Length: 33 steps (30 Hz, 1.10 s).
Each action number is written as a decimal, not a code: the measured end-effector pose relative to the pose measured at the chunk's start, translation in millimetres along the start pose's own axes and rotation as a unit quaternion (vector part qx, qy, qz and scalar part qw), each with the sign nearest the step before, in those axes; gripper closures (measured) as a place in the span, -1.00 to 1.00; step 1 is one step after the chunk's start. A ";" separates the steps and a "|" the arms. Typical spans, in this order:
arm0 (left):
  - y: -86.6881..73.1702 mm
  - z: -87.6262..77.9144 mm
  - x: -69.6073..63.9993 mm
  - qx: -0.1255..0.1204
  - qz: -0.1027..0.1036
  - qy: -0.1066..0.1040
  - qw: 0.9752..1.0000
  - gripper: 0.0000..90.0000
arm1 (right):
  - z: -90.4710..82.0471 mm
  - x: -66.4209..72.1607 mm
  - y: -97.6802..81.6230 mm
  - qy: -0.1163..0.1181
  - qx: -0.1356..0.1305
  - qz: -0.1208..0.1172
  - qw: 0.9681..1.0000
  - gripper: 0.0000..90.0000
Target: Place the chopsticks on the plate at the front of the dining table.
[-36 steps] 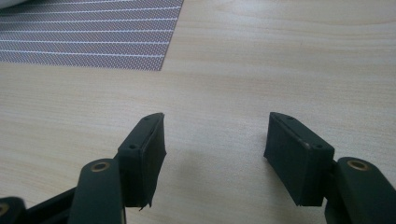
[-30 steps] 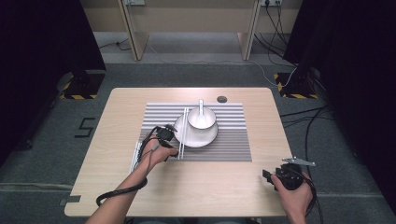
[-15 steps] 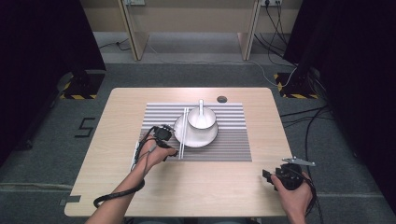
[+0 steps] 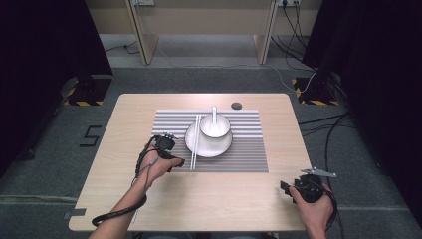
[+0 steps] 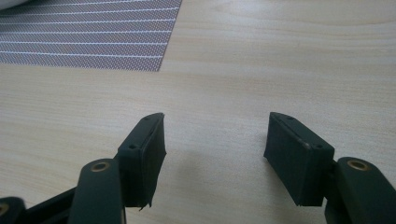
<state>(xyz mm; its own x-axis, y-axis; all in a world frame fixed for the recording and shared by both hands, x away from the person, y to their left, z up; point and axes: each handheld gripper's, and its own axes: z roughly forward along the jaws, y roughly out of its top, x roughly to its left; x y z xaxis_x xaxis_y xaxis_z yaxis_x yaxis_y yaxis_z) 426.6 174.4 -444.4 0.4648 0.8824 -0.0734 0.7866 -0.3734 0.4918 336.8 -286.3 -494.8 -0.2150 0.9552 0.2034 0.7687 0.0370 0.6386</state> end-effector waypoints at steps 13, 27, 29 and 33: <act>-17.6 -9.0 6.6 -0.040 0.003 0.006 0.999 -0.26 | 0.5 1.2 0.0 0.000 0.000 -0.003 1.000 -0.16; -41.2 -12.3 8.1 -0.068 0.009 0.015 0.998 -0.25 | 0.5 1.7 -0.2 0.001 -0.001 -0.001 1.000 -0.16; -44.7 -12.0 7.5 -0.068 0.011 0.017 0.997 -0.26 | 0.8 2.2 -0.3 0.001 0.000 -0.001 1.000 -0.16; -51.5 -13.3 7.0 -0.075 0.010 0.011 0.997 -0.26 | 1.3 2.5 -0.5 0.001 -0.001 -0.005 1.000 -0.16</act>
<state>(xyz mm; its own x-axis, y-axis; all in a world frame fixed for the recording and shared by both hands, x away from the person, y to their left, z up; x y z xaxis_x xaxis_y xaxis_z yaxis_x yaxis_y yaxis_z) 383.9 203.6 -458.7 0.4696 0.8818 -0.0434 0.7068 -0.3461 0.6169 336.6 -283.6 -495.5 -0.2232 0.9542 0.1991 0.7650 0.0449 0.6425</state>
